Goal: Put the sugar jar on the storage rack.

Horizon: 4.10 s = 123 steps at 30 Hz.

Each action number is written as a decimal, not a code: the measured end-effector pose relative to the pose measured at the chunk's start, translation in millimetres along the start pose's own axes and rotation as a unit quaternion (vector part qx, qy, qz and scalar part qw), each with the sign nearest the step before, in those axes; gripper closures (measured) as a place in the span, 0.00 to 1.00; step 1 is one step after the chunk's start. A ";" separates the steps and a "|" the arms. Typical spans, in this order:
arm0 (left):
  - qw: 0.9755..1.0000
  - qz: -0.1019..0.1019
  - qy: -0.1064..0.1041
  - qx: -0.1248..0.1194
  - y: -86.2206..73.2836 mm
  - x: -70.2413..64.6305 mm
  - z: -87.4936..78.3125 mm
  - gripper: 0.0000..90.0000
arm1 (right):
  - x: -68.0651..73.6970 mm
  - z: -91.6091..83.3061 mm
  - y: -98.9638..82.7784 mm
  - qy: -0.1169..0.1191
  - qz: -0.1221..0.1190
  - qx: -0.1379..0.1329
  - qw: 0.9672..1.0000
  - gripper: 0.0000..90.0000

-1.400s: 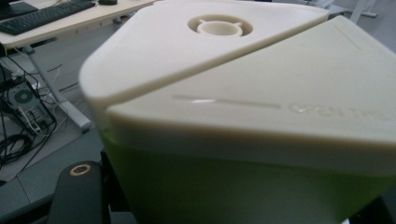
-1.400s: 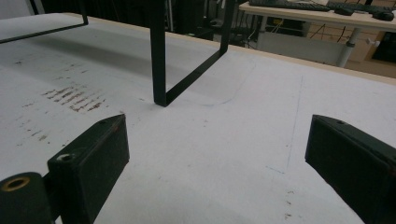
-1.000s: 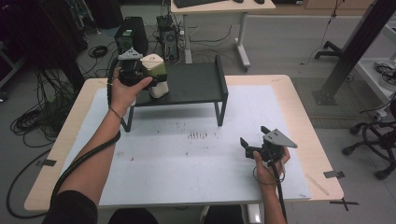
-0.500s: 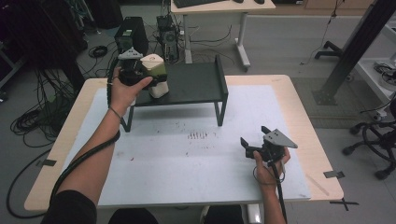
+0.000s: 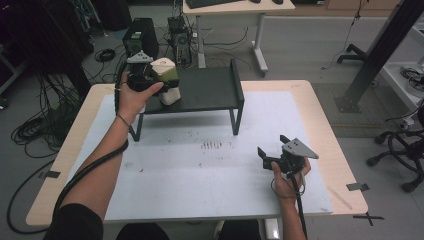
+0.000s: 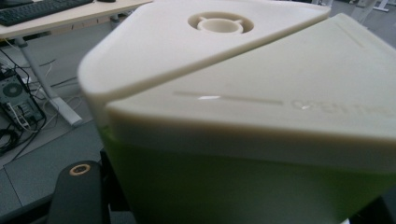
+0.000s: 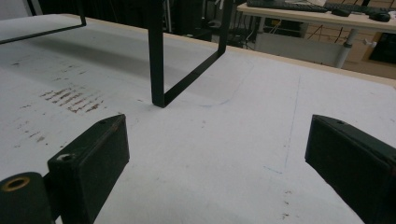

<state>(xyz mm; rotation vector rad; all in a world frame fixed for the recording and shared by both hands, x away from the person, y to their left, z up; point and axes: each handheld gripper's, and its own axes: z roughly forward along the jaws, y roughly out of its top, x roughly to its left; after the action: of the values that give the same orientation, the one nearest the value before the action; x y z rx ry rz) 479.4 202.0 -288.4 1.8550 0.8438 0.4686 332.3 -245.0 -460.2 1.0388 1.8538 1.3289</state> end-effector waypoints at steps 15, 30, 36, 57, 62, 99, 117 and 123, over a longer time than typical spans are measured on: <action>1.000 0.000 -0.001 0.003 0.6 0.2 -0.1 0.31 | 0.1 -0.1 0.0 0.000 0.000 0.000 1.000 0.07; 1.000 -0.002 -0.002 0.003 0.5 0.6 0.1 0.31 | 0.4 0.3 -0.1 -0.002 -0.001 0.002 1.000 0.07; 1.000 -0.002 -0.002 0.003 0.5 0.5 0.2 0.31 | 0.4 0.2 -0.1 -0.002 -0.001 0.003 1.000 0.07; 1.000 -0.003 -0.002 0.002 0.2 0.4 0.2 0.31 | 0.5 0.4 -0.1 -0.002 -0.002 0.003 1.000 0.07; 1.000 -0.003 -0.002 0.002 0.3 0.4 0.2 0.31 | 0.5 0.5 -0.2 -0.002 -0.001 0.004 1.000 0.07; 1.000 0.003 -0.004 -0.004 0.8 -2.5 -1.6 0.20 | 0.8 0.6 0.0 -0.001 -0.003 0.003 1.000 0.07; 1.000 -0.005 0.013 -0.012 -6.3 -4.4 -35.4 0.09 | 1.8 0.6 0.3 0.001 -0.007 0.002 1.000 0.07; 1.000 -0.005 0.024 -0.016 -11.9 -6.5 -51.5 0.07 | 1.8 1.2 0.2 0.001 -0.008 0.005 1.000 0.07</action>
<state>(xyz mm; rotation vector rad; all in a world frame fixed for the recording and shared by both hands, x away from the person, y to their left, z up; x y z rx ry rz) 437.5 233.0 -277.1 1.8154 0.8724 0.5180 332.5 -242.8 -460.4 1.0244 1.8686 1.3141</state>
